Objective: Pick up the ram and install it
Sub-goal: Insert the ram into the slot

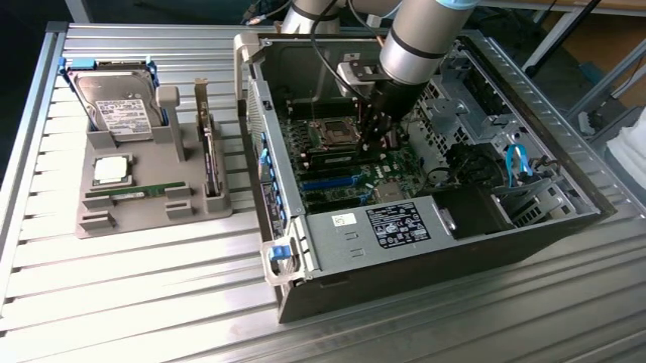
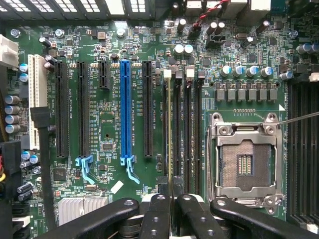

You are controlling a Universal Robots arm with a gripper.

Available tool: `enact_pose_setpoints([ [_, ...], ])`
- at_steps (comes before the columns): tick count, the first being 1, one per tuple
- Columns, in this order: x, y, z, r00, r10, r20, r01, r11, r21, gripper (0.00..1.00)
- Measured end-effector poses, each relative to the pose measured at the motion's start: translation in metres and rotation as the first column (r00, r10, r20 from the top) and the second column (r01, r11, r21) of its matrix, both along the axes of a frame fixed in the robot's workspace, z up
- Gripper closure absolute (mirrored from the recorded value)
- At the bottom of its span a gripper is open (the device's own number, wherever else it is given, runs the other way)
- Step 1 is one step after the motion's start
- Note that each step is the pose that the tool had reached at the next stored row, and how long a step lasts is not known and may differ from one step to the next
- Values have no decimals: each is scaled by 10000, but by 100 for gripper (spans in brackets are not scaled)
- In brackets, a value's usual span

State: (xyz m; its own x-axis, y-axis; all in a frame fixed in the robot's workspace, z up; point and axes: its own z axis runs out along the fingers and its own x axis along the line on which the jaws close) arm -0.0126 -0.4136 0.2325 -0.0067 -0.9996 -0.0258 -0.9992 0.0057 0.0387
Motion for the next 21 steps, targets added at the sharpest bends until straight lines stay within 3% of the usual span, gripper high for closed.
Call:
enact_pose_setpoints([
  [8,0,0,-1,10000,0,1,0,10000,2,87],
  [11,0,-1,-1,10000,0,0,0,10000,1,75],
  [21,0,-1,1,10000,-1,0,1,10000,1,75],
])
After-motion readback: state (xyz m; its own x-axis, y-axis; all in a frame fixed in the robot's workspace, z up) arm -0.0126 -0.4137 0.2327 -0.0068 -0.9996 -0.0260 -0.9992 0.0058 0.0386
